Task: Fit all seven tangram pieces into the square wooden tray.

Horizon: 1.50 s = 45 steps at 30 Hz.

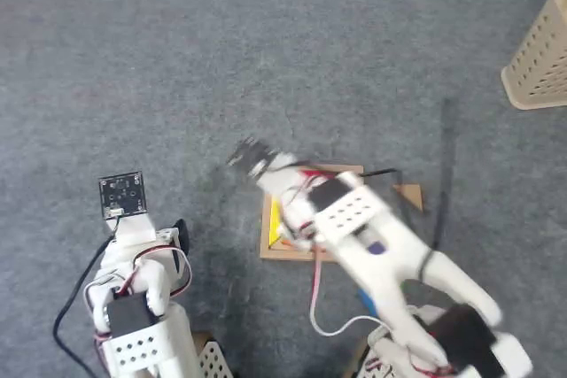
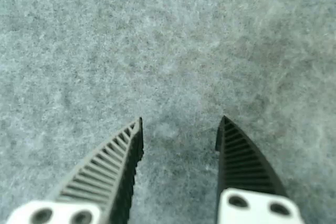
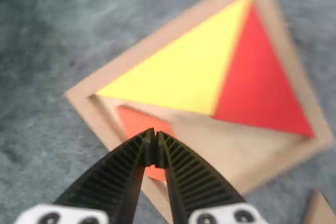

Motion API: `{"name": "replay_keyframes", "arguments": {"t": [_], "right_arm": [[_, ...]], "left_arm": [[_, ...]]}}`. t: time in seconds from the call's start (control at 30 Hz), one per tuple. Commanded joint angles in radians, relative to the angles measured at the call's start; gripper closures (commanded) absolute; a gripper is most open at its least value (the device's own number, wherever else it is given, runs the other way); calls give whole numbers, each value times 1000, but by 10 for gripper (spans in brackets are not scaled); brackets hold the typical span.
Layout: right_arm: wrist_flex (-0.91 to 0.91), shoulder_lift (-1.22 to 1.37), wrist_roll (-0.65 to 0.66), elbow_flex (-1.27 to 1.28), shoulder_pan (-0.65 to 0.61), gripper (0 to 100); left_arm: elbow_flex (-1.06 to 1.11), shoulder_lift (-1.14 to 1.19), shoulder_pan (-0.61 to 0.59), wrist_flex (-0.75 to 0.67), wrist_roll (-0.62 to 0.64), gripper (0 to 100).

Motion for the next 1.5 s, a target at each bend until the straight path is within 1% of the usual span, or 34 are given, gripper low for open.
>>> {"name": "replay_keyframes", "arguments": {"t": [0.0,0.13,0.2,0.23,0.33,0.5,0.67,0.8,0.97,1.1,1.2,1.37,1.47], "right_arm": [[21,-148,-54,-34,165,991],[10,-131,-71,-34,229,991],[7,-81,-60,-34,228,991],[7,-47,-32,-34,219,991],[7,61,48,-34,147,991],[-16,182,52,-35,45,992],[-61,222,48,-35,-53,992],[-70,217,31,-54,-65,992],[24,107,-84,-120,-35,992],[62,-21,-100,-107,35,992],[41,-79,-101,-60,85,992],[15,-58,-104,-44,177,992],[-1,5,-180,-68,243,992]], "left_arm": [[-13,-14,3,5,-5,784],[-13,-14,3,5,-5,784],[-13,-14,3,5,-5,784],[-13,-14,3,5,-5,784],[-13,-14,3,5,-5,784],[-13,-14,3,5,-5,784],[-13,-14,3,5,-5,784],[-13,-14,3,5,-5,784],[-13,-14,3,5,-5,784],[-13,-14,3,5,-5,784],[-13,-14,3,5,-5,784],[-13,-14,3,5,-5,784],[-13,-14,3,5,-5,784]]}}
